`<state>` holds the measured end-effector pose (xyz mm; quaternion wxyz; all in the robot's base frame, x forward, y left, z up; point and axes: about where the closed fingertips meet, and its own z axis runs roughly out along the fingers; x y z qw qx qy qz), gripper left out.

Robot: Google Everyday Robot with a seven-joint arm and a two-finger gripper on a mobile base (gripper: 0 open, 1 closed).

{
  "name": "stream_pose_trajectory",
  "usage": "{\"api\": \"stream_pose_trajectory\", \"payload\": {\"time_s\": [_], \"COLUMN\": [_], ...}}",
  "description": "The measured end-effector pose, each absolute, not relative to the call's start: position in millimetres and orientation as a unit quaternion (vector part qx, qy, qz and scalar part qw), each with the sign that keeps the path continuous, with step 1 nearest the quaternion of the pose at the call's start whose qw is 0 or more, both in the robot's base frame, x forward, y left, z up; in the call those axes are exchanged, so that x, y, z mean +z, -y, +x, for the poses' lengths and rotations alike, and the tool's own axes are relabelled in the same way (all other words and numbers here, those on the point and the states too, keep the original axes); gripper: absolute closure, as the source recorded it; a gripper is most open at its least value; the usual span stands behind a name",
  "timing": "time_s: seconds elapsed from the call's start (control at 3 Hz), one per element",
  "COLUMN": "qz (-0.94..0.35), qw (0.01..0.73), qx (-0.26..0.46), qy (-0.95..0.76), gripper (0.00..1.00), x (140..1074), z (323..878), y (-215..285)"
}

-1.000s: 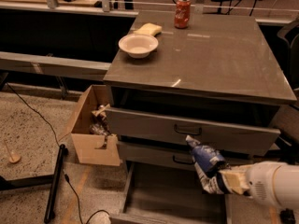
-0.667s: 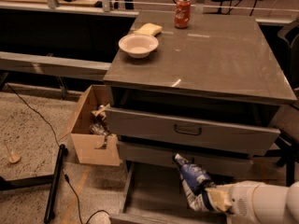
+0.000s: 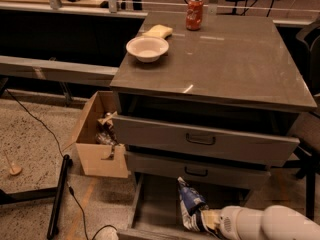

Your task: Place blue chip bag into bottom drawer

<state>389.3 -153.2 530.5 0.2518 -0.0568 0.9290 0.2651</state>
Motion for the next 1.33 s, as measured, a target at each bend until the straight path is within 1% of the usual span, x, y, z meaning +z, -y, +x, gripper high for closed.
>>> {"api": "stream_pose_trajectory", "payload": {"time_s": [0.33,0.67,1.0,1.33], "qz": [-0.055,-0.054,-0.065,-0.061], "qw": [0.251,0.252,0.271,0.272], "qx": [0.265,0.268,0.273,0.298], "qy": [-0.929,-0.928,-0.921,-0.913], "gripper": [1.0,1.0,1.0,1.0], "x": [513.9,508.3,484.0,435.5], "z": [405.7,406.7,428.5,470.3], "y": [139.4,139.8,156.3,174.7]}}
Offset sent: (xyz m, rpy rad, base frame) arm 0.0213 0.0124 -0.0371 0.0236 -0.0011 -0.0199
